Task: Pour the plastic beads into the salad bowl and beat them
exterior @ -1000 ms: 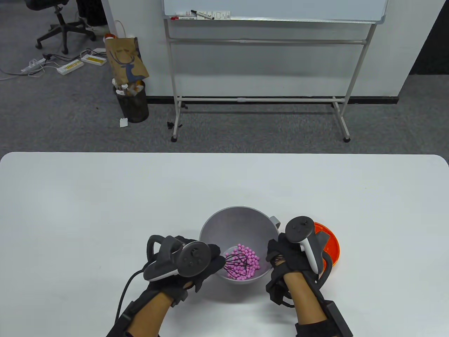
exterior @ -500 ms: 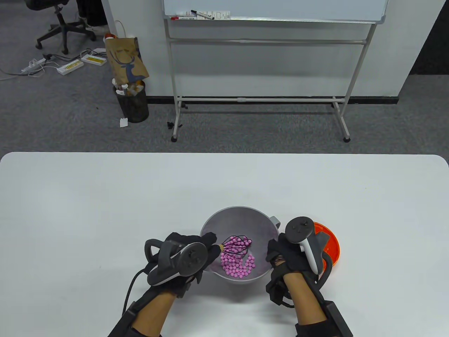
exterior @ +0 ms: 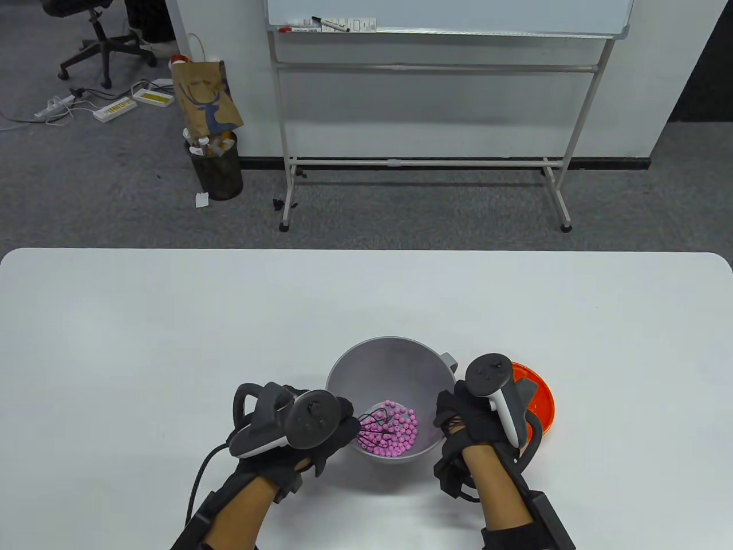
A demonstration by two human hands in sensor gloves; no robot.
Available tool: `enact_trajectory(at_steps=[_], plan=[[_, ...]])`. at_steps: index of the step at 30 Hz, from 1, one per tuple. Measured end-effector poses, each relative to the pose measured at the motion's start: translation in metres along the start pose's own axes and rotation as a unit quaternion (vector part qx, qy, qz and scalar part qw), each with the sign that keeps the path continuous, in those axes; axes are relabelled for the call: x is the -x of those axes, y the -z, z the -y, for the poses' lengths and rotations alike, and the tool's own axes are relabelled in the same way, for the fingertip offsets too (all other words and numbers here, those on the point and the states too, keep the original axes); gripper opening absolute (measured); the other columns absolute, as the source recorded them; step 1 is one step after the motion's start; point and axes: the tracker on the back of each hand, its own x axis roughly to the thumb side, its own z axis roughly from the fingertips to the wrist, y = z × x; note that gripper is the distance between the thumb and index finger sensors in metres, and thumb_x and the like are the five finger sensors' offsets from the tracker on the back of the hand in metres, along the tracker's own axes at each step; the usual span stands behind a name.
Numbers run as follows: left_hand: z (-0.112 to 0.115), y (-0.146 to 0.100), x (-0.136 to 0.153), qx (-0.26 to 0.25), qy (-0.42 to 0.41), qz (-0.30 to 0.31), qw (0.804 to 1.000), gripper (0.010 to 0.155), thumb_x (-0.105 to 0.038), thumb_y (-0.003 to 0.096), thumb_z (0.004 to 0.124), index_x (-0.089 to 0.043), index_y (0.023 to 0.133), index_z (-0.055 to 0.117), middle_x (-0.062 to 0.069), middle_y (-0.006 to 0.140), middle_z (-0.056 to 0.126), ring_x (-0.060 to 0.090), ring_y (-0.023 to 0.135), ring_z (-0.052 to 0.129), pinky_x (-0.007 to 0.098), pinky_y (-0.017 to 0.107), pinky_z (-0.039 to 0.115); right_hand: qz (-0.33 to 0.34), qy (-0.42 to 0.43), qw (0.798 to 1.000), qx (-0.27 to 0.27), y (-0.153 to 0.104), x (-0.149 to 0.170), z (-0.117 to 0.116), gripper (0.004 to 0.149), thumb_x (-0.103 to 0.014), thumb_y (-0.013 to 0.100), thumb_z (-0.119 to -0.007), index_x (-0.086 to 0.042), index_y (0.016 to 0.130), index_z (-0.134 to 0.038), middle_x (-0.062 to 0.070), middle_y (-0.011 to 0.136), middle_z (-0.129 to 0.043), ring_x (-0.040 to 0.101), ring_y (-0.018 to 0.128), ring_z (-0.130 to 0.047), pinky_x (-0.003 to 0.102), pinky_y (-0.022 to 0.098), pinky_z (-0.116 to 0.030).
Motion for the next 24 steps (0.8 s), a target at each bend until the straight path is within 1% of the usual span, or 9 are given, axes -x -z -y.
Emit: enact_trajectory(at_steps=[4, 7, 8, 10, 12, 14, 15, 18, 24], plan=[[0.01, 0.003, -0.002, -0.002, -0.025, 0.008, 1.0, 0.046, -0.058, 0.044, 0.085, -0.024, 0.073, 0.098, -0.01, 0.018, 0.1, 0.006, 0.008, 0.099, 0.037, 0.045, 0.09, 0.0, 0.0, 1.0, 0.001, 0.0, 0.0, 0.0, 0.051, -0.046, 0.048, -0.08, -0.011, 0.084, -0.084, 0.003, 0.043, -0.102, 0.014, 0.006, -0.102, 0.036, 0.018, -0.086], [0.022, 0.006, -0.001, -0.024, -0.033, -0.004, 0.999, 0.048, -0.059, 0.0445, 0.083, -0.025, 0.075, 0.096, -0.011, 0.02, 0.1, 0.006, 0.009, 0.099, 0.038, 0.045, 0.09, 0.0, 0.0, 1.0, 0.002, 0.0, 0.0, 0.0, 0.051, -0.046, 0.048, -0.08, -0.011, 0.084, -0.084, 0.003, 0.042, -0.102, 0.014, 0.006, -0.102, 0.036, 0.019, -0.086], [0.026, 0.007, 0.001, -0.032, -0.03, -0.011, 0.999, 0.048, -0.059, 0.0442, 0.083, -0.025, 0.076, 0.096, -0.011, 0.021, 0.1, 0.006, 0.009, 0.099, 0.038, 0.045, 0.09, 0.0, 0.001, 1.0, 0.002, 0.0, 0.0, 0.0, 0.051, -0.046, 0.048, -0.08, -0.011, 0.084, -0.084, 0.003, 0.042, -0.102, 0.014, 0.006, -0.102, 0.036, 0.019, -0.086], [0.028, 0.005, 0.007, -0.064, -0.019, -0.024, 0.997, 0.047, -0.059, 0.0435, 0.084, -0.027, 0.075, 0.096, -0.012, 0.02, 0.1, 0.006, 0.009, 0.099, 0.038, 0.045, 0.09, 0.0, 0.0, 1.0, 0.003, 0.0, 0.0, 0.0, 0.051, -0.046, 0.048, -0.08, -0.011, 0.084, -0.084, 0.003, 0.043, -0.102, 0.014, 0.006, -0.102, 0.036, 0.019, -0.086], [0.032, 0.004, 0.01, -0.09, 0.028, -0.021, 0.995, 0.046, -0.06, 0.042, 0.085, -0.029, 0.074, 0.097, -0.012, 0.019, 0.1, 0.006, 0.008, 0.099, 0.038, 0.044, 0.09, -0.001, 0.001, 1.0, 0.001, 0.0, 0.0, 0.0, 0.051, -0.046, 0.048, -0.08, -0.011, 0.084, -0.084, 0.003, 0.043, -0.102, 0.014, 0.006, -0.102, 0.036, 0.019, -0.086], [0.033, 0.003, 0.014, -0.106, 0.044, -0.027, 0.993, 0.046, -0.061, 0.041, 0.086, -0.029, 0.073, 0.097, -0.012, 0.018, 0.1, 0.006, 0.007, 0.099, 0.038, 0.044, 0.09, -0.001, 0.001, 1.0, 0.001, 0.0, 0.0, 0.0, 0.051, -0.046, 0.048, -0.08, -0.011, 0.084, -0.084, 0.003, 0.043, -0.102, 0.014, 0.006, -0.102, 0.036, 0.019, -0.086], [0.034, 0.003, 0.016, -0.099, 0.041, -0.034, 0.994, 0.046, -0.06, 0.0409, 0.087, -0.029, 0.074, 0.097, -0.012, 0.018, 0.1, 0.006, 0.007, 0.099, 0.038, 0.044, 0.09, -0.001, 0.001, 1.0, 0.001, 0.0, 0.0, 0.0, 0.051, -0.046, 0.048, -0.08, -0.011, 0.084, -0.084, 0.003, 0.043, -0.102, 0.014, 0.006, -0.102, 0.036, 0.019, -0.086], [0.029, 0.003, 0.018, -0.108, 0.071, -0.043, 0.991, 0.047, -0.06, 0.04, 0.088, -0.029, 0.074, 0.097, -0.012, 0.017, 0.1, 0.007, 0.007, 0.099, 0.038, 0.043, 0.09, 0.0, 0.001, 1.0, 0.001, 0.0, 0.001, -0.001, 0.051, -0.046, 0.048, -0.08, -0.011, 0.085, -0.084, 0.003, 0.043, -0.102, 0.014, 0.006, -0.102, 0.036, 0.019, -0.086], [0.015, 0.002, 0.018, -0.072, 0.084, -0.05, 0.993, 0.045, -0.059, 0.0399, 0.09, -0.028, 0.071, 0.099, -0.011, 0.016, 0.101, 0.007, 0.007, 0.099, 0.038, 0.044, 0.09, 0.0, 0.002, 1.0, 0.001, 0.0, 0.001, -0.001, 0.051, -0.046, 0.048, -0.08, -0.011, 0.085, -0.084, 0.003, 0.043, -0.102, 0.014, 0.006, -0.102, 0.036, 0.019, -0.086]])
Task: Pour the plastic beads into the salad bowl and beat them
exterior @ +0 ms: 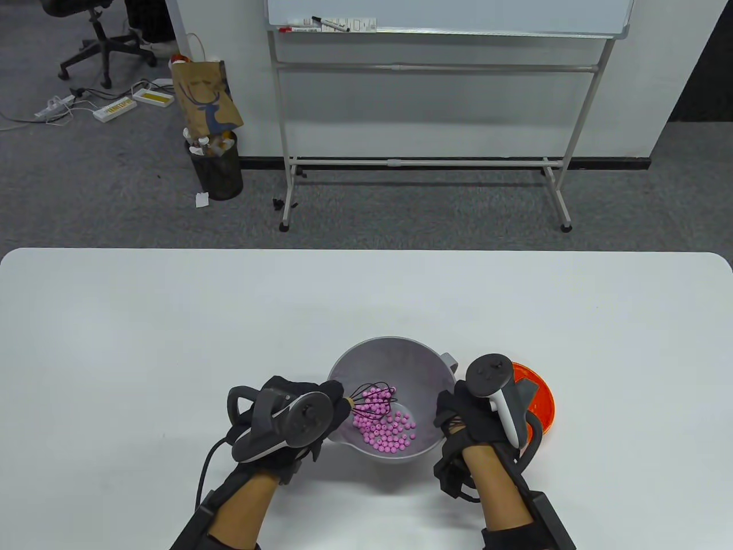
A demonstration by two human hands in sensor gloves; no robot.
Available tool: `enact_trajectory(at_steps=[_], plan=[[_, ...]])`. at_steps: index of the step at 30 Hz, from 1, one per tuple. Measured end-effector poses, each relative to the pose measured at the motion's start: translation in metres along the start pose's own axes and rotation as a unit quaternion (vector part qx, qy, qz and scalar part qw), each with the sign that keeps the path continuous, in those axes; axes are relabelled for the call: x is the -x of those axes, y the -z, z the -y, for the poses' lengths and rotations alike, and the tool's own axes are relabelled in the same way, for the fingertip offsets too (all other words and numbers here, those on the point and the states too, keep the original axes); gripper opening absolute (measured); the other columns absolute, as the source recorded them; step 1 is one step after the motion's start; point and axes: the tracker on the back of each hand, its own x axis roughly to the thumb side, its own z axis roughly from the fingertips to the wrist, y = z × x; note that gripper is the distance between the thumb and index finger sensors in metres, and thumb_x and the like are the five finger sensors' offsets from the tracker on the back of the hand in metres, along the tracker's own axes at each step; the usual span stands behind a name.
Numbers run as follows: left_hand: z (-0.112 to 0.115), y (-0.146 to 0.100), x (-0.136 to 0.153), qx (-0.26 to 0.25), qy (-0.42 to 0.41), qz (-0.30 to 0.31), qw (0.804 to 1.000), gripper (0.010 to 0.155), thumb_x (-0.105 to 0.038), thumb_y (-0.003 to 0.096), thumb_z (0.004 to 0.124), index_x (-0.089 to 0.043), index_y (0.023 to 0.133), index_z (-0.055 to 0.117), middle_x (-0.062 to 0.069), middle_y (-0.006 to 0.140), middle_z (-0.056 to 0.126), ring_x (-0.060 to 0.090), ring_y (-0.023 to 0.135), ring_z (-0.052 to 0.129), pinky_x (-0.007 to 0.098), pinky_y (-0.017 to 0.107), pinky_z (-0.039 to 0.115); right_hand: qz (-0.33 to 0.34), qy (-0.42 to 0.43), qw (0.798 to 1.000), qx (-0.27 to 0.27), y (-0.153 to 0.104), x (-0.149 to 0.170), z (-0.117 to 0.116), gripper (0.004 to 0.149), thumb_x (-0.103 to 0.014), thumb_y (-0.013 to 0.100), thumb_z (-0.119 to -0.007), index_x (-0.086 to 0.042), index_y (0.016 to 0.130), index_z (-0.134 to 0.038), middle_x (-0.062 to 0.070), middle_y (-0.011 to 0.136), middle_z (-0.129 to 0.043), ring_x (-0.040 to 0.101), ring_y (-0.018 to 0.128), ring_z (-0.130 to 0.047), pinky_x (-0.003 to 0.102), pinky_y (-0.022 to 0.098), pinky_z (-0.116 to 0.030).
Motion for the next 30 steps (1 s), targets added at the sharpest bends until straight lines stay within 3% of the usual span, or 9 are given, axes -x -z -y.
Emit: enact_trajectory(at_steps=[7, 11, 17, 24, 30], plan=[[-0.024, -0.002, -0.021, 0.067, 0.022, 0.061, 0.996, 0.046, -0.058, 0.0413, 0.09, -0.026, 0.071, 0.1, -0.01, 0.016, 0.101, 0.007, 0.007, 0.099, 0.037, 0.044, 0.09, 0.0, 0.001, 1.0, 0.0, 0.0, 0.0, 0.0, 0.051, -0.046, 0.048, -0.08, -0.011, 0.084, -0.084, 0.003, 0.043, -0.102, 0.014, 0.006, -0.102, 0.036, 0.019, -0.086], [-0.023, -0.004, -0.027, 0.077, -0.044, 0.089, 0.992, 0.046, -0.057, 0.0434, 0.087, -0.024, 0.072, 0.1, -0.011, 0.017, 0.101, 0.006, 0.007, 0.099, 0.037, 0.045, 0.09, -0.001, -0.001, 1.0, 0.001, 0.0, 0.0, 0.0, 0.051, -0.046, 0.048, -0.08, -0.012, 0.084, -0.084, 0.003, 0.043, -0.102, 0.014, 0.006, -0.102, 0.036, 0.019, -0.086], [-0.006, -0.003, -0.03, 0.04, -0.073, 0.088, 0.993, 0.047, -0.058, 0.0448, 0.083, -0.025, 0.074, 0.098, -0.011, 0.019, 0.101, 0.006, 0.009, 0.1, 0.038, 0.045, 0.09, -0.002, -0.001, 1.0, 0.002, 0.0, 0.0, 0.0, 0.051, -0.046, 0.048, -0.08, -0.012, 0.084, -0.084, 0.003, 0.043, -0.102, 0.014, 0.006, -0.102, 0.036, 0.019, -0.086], [0.005, -0.004, -0.027, -0.038, 0.01, 0.036, 0.999, 0.046, -0.061, 0.0421, 0.085, -0.03, 0.074, 0.097, -0.012, 0.019, 0.101, 0.005, 0.009, 0.1, 0.038, 0.045, 0.09, -0.002, -0.002, 1.0, 0.001, 0.0, 0.0, 0.0, 0.051, -0.046, 0.048, -0.08, -0.011, 0.084, -0.084, 0.003, 0.043, -0.102, 0.014, 0.006, -0.102, 0.035, 0.019, -0.086], [0.004, -0.002, -0.021, -0.032, 0.025, 0.019, 0.999, 0.048, -0.059, 0.0404, 0.089, -0.03, 0.078, 0.095, -0.011, 0.018, 0.101, 0.007, 0.008, 0.1, 0.038, 0.044, 0.09, -0.001, -0.001, 1.0, 0.0, 0.001, 0.0, 0.0, 0.051, -0.046, 0.048, -0.08, -0.011, 0.084, -0.084, 0.003, 0.043, -0.102, 0.014, 0.006, -0.102, 0.035, 0.019, -0.086]])
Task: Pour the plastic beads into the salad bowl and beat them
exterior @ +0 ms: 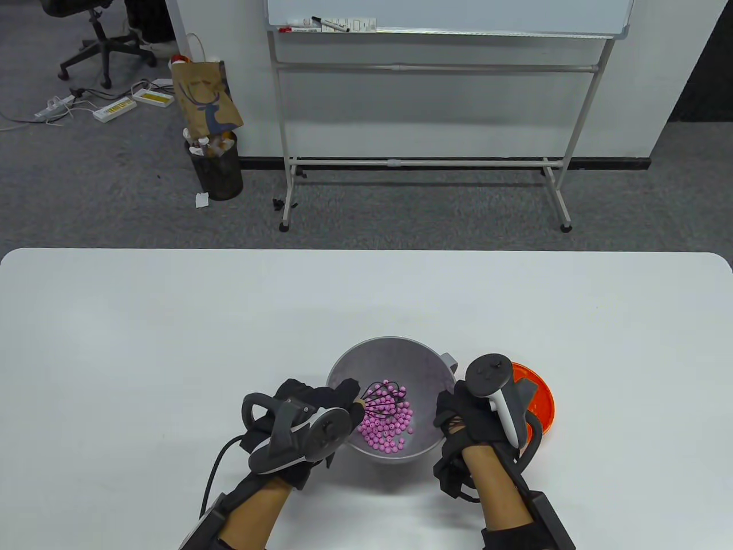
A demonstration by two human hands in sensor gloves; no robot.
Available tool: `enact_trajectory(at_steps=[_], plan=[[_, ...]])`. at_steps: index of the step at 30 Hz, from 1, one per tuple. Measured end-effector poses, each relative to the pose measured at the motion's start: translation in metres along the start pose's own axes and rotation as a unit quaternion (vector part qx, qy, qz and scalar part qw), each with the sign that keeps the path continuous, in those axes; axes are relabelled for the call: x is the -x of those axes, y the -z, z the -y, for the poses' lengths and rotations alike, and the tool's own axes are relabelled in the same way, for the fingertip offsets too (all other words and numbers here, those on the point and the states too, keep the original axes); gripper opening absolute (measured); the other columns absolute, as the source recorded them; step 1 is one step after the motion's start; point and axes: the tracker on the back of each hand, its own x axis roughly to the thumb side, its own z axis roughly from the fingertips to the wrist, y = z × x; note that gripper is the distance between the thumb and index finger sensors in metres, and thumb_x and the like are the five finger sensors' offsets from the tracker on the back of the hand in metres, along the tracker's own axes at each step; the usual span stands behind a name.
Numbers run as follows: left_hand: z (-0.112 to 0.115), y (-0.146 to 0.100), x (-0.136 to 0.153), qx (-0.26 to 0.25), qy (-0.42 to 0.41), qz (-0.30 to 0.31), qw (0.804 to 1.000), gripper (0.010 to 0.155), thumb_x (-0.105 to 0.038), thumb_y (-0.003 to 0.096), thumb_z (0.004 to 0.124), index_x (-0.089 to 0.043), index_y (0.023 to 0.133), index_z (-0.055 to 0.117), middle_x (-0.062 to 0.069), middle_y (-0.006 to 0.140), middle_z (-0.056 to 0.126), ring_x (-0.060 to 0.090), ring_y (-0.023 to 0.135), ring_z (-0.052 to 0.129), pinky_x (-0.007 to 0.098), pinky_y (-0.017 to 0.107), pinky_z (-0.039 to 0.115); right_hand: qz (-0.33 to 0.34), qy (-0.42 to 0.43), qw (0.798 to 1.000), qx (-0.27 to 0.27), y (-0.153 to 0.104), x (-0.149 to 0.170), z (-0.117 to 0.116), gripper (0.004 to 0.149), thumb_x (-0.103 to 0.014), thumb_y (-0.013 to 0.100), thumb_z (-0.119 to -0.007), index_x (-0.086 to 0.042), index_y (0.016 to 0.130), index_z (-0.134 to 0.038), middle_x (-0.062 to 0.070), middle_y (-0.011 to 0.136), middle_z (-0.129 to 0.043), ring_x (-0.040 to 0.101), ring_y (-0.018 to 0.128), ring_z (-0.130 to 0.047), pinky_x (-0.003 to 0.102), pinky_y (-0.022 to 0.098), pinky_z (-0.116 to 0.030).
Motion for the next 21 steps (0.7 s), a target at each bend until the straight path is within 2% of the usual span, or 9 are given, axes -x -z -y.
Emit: enact_trajectory(at_steps=[2, 8, 13, 17, 21], plan=[[-0.005, 0.001, 0.002, 0.021, 0.01, -0.004, 1.0, 0.044, -0.059, 0.0406, 0.089, -0.03, 0.073, 0.098, -0.011, 0.018, 0.101, 0.007, 0.008, 0.1, 0.038, 0.044, 0.09, 0.0, 0.0, 1.0, 0.0, 0.0, 0.0, 0.0, 0.051, -0.046, 0.048, -0.08, -0.011, 0.084, -0.084, 0.003, 0.042, -0.102, 0.014, 0.005, -0.102, 0.035, 0.019, -0.086], [-0.023, 0.001, 0.005, 0.088, 0.008, -0.009, 0.996, 0.044, -0.059, 0.0412, 0.09, -0.028, 0.072, 0.099, -0.01, 0.017, 0.102, 0.007, 0.008, 0.1, 0.038, 0.045, 0.09, -0.001, 0.0, 1.0, -0.001, 0.0, 0.0, 0.0, 0.051, -0.046, 0.048, -0.08, -0.011, 0.084, -0.084, 0.003, 0.042, -0.102, 0.014, 0.005, -0.102, 0.035, 0.019, -0.086], [-0.028, 0.001, 0.003, 0.122, -0.076, 0.015, 0.99, 0.045, -0.057, 0.0444, 0.087, -0.024, 0.073, 0.099, -0.01, 0.018, 0.101, 0.007, 0.008, 0.1, 0.038, 0.045, 0.09, -0.001, 0.001, 1.0, -0.001, 0.0, 0.0, 0.0, 0.051, -0.046, 0.048, -0.08, -0.011, 0.084, -0.084, 0.003, 0.042, -0.102, 0.014, 0.005, -0.102, 0.035, 0.019, -0.086], [-0.016, 0.001, 0.0, 0.108, -0.116, 0.013, 0.987, 0.045, -0.057, 0.0459, 0.083, -0.024, 0.074, 0.098, -0.011, 0.019, 0.101, 0.006, 0.009, 0.1, 0.038, 0.045, 0.09, -0.002, 0.001, 1.0, 0.0, 0.0, 0.0, 0.0, 0.051, -0.046, 0.048, -0.08, -0.011, 0.084, -0.084, 0.003, 0.042, -0.102, 0.014, 0.005, -0.102, 0.035, 0.019, -0.086], [-0.001, 0.001, -0.002, 0.077, -0.117, -0.004, 0.99, 0.046, -0.058, 0.046, 0.082, -0.026, 0.075, 0.097, -0.011, 0.02, 0.101, 0.006, 0.01, 0.1, 0.039, 0.045, 0.09, -0.003, 0.0, 1.0, 0.002, -0.001, 0.0, 0.0, 0.051, -0.046, 0.048, -0.08, -0.011, 0.084, -0.084, 0.003, 0.042, -0.102, 0.014, 0.005, -0.102, 0.035, 0.019, -0.086]])
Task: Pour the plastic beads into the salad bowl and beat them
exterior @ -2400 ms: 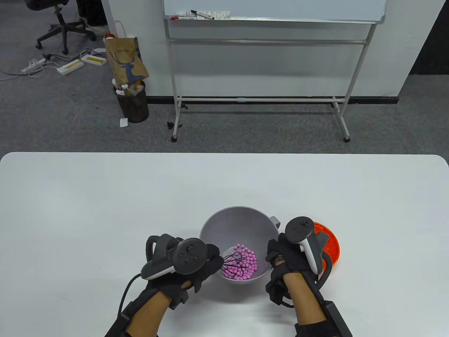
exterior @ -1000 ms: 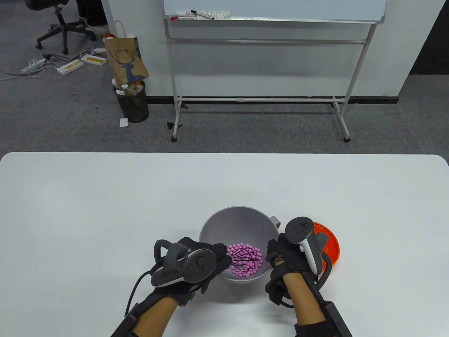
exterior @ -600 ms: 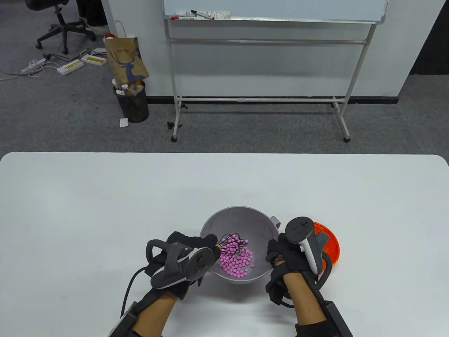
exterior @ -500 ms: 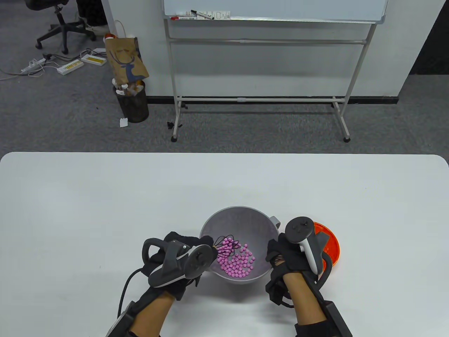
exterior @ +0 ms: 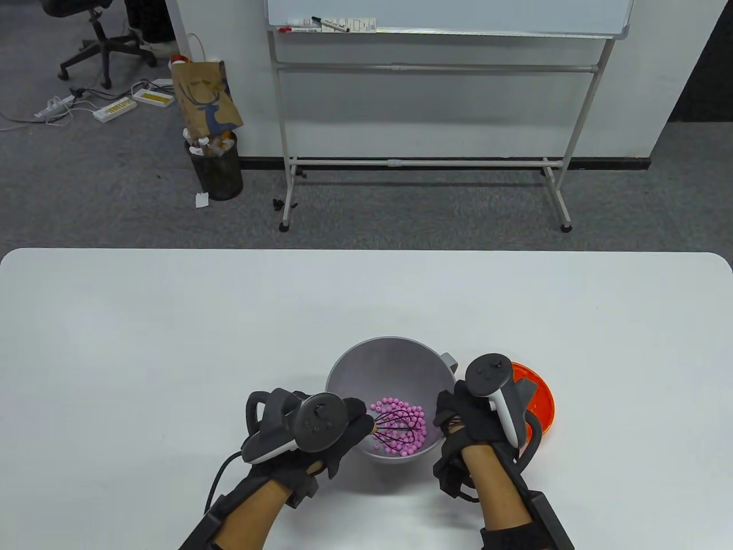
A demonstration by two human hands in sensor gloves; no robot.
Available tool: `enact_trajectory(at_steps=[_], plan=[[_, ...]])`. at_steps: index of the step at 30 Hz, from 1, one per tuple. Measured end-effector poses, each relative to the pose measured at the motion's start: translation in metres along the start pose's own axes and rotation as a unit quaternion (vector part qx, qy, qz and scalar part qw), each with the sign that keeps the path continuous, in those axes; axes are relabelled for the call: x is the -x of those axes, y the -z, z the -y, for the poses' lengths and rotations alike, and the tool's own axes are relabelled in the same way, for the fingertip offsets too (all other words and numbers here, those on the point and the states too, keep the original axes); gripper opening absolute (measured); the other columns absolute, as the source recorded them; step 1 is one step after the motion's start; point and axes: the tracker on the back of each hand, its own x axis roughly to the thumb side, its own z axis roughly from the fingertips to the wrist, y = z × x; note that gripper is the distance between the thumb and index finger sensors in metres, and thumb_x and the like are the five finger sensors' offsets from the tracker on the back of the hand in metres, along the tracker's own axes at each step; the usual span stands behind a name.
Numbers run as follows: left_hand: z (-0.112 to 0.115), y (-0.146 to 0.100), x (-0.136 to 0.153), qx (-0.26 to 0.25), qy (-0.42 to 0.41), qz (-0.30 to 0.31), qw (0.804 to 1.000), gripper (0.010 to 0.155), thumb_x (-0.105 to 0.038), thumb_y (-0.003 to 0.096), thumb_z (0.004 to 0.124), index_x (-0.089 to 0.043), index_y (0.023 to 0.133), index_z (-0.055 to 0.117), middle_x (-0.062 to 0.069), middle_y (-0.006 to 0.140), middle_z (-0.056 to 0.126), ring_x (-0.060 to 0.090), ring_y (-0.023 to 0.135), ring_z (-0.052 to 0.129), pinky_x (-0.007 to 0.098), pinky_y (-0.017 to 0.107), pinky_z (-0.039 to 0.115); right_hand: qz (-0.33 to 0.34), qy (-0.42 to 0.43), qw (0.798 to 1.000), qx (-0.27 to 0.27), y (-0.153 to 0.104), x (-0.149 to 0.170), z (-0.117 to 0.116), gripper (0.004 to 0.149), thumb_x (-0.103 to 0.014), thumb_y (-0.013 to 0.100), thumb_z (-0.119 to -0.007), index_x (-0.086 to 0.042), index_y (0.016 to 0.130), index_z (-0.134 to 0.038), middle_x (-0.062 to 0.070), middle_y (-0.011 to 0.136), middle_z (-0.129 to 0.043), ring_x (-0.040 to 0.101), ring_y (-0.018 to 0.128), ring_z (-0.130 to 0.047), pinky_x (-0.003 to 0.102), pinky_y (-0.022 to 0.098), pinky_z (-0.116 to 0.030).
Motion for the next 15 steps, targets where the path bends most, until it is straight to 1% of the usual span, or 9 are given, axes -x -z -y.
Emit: enact_trajectory(at_steps=[3, 5, 10, 12, 15], plan=[[0.008, 0.001, 0.005, -0.025, 0.025, -0.013, 0.999, 0.046, -0.059, 0.0456, 0.081, -0.028, 0.077, 0.096, -0.012, 0.022, 0.101, 0.006, 0.011, 0.101, 0.039, 0.045, 0.089, 0.0, 0.0, 1.0, 0.001, 0.0, 0.0, 0.0, 0.051, -0.046, 0.048, -0.08, -0.011, 0.084, -0.084, 0.003, 0.042, -0.102, 0.014, 0.005, -0.102, 0.035, 0.019, -0.086], [0.008, 0.001, 0.01, -0.048, 0.042, -0.024, 0.998, 0.048, -0.059, 0.0445, 0.083, -0.028, 0.079, 0.094, -0.012, 0.022, 0.102, 0.006, 0.011, 0.101, 0.039, 0.045, 0.089, -0.001, 0.0, 1.0, 0.001, 0.0, 0.0, 0.0, 0.051, -0.046, 0.048, -0.08, -0.011, 0.084, -0.084, 0.003, 0.042, -0.102, 0.014, 0.005, -0.102, 0.035, 0.019, -0.086], [0.004, 0.0, 0.017, -0.052, 0.079, -0.04, 0.995, 0.048, -0.059, 0.0429, 0.086, -0.028, 0.079, 0.094, -0.011, 0.021, 0.102, 0.008, 0.01, 0.101, 0.04, 0.045, 0.089, 0.0, 0.001, 1.0, 0.001, 0.0, 0.0, 0.0, 0.051, -0.046, 0.048, -0.08, -0.011, 0.084, -0.084, 0.003, 0.042, -0.102, 0.014, 0.005, -0.102, 0.035, 0.019, -0.086], [-0.003, -0.002, 0.014, -0.051, 0.114, -0.042, 0.991, 0.046, -0.059, 0.043, 0.086, -0.031, 0.079, 0.095, -0.011, 0.02, 0.102, 0.008, 0.01, 0.101, 0.04, 0.045, 0.089, -0.001, 0.001, 1.0, 0.001, 0.0, 0.0, 0.0, 0.051, -0.046, 0.048, -0.08, -0.012, 0.084, -0.084, 0.003, 0.042, -0.102, 0.014, 0.005, -0.102, 0.035, 0.019, -0.086], [-0.011, -0.003, 0.006, -0.04, 0.132, -0.035, 0.99, 0.043, -0.058, 0.0429, 0.088, -0.03, 0.074, 0.099, -0.01, 0.018, 0.102, 0.009, 0.009, 0.1, 0.04, 0.045, 0.089, -0.001, 0.0, 1.0, 0.001, 0.0, 0.0, -0.001, 0.051, -0.046, 0.048, -0.08, -0.011, 0.084, -0.084, 0.003, 0.043, -0.102, 0.014, 0.005, -0.102, 0.035, 0.019, -0.086]])
